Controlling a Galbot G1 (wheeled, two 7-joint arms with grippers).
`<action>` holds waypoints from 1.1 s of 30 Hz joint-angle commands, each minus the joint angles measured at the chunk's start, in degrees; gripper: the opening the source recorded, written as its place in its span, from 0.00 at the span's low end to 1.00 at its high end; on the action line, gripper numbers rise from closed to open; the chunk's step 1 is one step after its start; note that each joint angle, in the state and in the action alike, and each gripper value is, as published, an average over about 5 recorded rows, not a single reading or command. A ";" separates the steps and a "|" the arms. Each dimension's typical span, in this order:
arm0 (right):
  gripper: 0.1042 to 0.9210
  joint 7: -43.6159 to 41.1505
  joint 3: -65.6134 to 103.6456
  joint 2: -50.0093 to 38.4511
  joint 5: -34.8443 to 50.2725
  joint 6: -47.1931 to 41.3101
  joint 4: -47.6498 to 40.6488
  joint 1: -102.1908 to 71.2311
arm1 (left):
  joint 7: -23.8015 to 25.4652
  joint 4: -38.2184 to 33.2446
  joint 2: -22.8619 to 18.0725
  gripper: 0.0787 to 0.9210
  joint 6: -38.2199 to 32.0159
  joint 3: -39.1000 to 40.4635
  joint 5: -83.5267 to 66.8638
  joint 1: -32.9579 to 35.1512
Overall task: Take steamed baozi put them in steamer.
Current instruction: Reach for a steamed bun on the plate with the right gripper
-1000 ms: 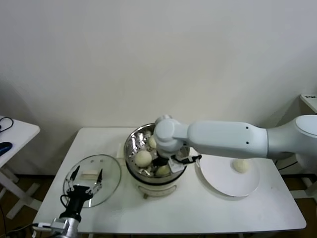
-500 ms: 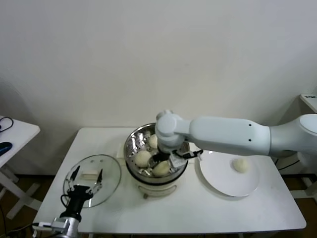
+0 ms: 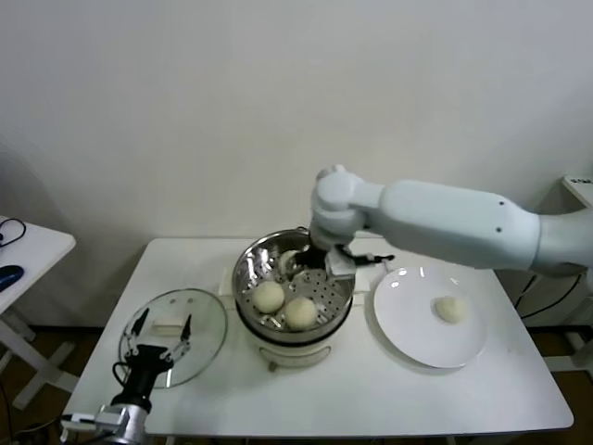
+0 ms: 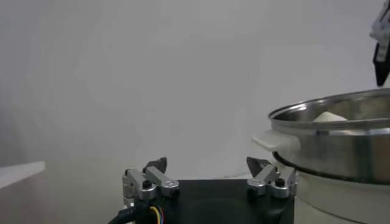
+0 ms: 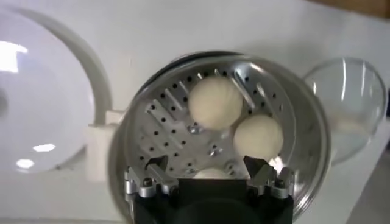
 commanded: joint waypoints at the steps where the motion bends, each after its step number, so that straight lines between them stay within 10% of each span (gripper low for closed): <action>1: 0.88 -0.75 -7.22 -13.73 29.53 -22.83 -0.78 9.72 | 0.05 0.11 0.18 0.88 0.04 0.31 -0.09 -0.66; 7: 0.88 -0.37 -7.89 -25.94 37.18 -31.46 -1.83 10.12 | 0.29 0.47 -0.08 0.88 -0.02 1.28 -0.16 -2.04; 16: 0.88 -0.17 -1.33 -37.96 24.11 -28.07 -8.36 -2.47 | 0.74 0.11 0.58 0.88 -0.35 1.68 -0.38 -2.39; 33: 0.88 -0.53 34.70 -32.39 2.19 -17.19 -23.85 -42.34 | 0.91 -0.83 -1.23 0.88 0.10 4.16 2.50 -1.20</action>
